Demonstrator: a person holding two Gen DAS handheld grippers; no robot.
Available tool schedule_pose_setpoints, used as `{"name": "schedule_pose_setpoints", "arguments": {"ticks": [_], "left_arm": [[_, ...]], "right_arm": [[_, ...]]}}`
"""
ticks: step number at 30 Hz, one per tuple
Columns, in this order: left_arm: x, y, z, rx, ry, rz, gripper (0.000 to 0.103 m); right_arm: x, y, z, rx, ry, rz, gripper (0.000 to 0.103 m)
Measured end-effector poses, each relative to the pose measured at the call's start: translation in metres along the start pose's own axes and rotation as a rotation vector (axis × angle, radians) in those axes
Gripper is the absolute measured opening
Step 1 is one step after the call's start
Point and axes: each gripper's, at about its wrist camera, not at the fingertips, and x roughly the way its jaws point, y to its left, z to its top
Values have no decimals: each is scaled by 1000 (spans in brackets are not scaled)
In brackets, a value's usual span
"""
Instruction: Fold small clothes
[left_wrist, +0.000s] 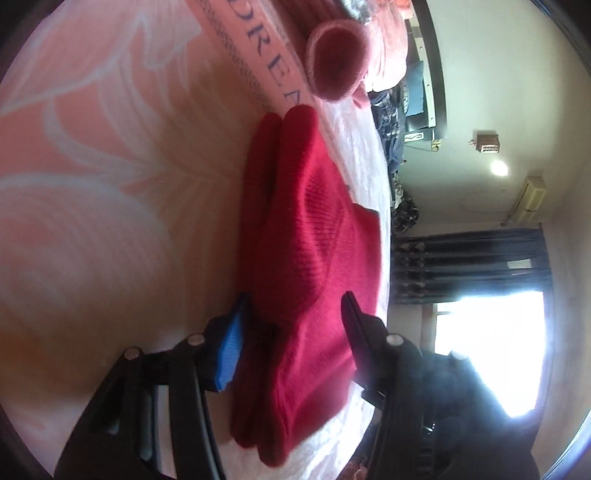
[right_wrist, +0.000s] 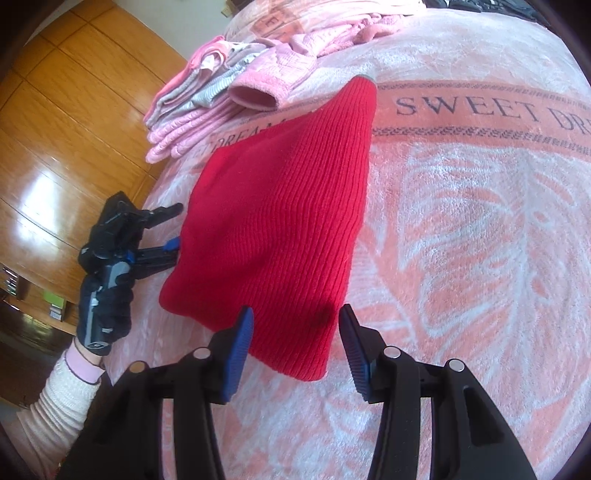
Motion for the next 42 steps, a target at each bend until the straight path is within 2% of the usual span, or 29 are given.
{"name": "schedule_pose_setpoints", "arguments": {"ticks": [2,6,7,10,12,13,17,20,24,27,29,31,33,34,35,36,39,42], "left_arm": [[9,1,5,16,14,17,40],[18,-3,15,52,47,16,40],[22,-5,18,64,58,24,40],[31,-24,22,141,84,52,52],[31,-32,19,208,87,105,50],[28,-32,18,221,83,121,48],[4,-27,12,259,49,157,49],[8,-14,15,256,78,139,49],[32,-19,29,250,102,90,49],[57,-33,37,275,140,83,54],[72,-42,41,283,163,67,63],[81,-49,42,284,181,49,63],[86,-52,40,301,186,53,60],[86,-52,39,306,186,55,54],[86,-49,37,303,187,52,43],[86,-46,37,290,188,47,39],[81,-39,29,263,165,17,34],[77,-42,20,222,149,-23,31]], "right_arm": [[1,-7,4,14,-3,17,49],[7,-20,14,51,1,71,50],[11,-22,17,57,3,77,50],[20,-29,26,93,6,114,52],[21,-31,27,96,5,120,52],[20,-32,27,90,6,118,52],[18,-36,26,69,13,105,53],[18,-41,24,77,13,109,53],[20,-44,27,95,8,125,53],[23,-43,32,96,5,137,53],[27,-42,39,108,7,150,57],[32,-45,46,128,11,165,58],[41,-50,53,153,31,192,62],[46,-51,55,162,42,202,62],[50,-52,57,168,46,215,62],[53,-53,58,177,46,230,60],[56,-54,60,203,48,274,37],[43,-51,59,217,37,312,22]]}}
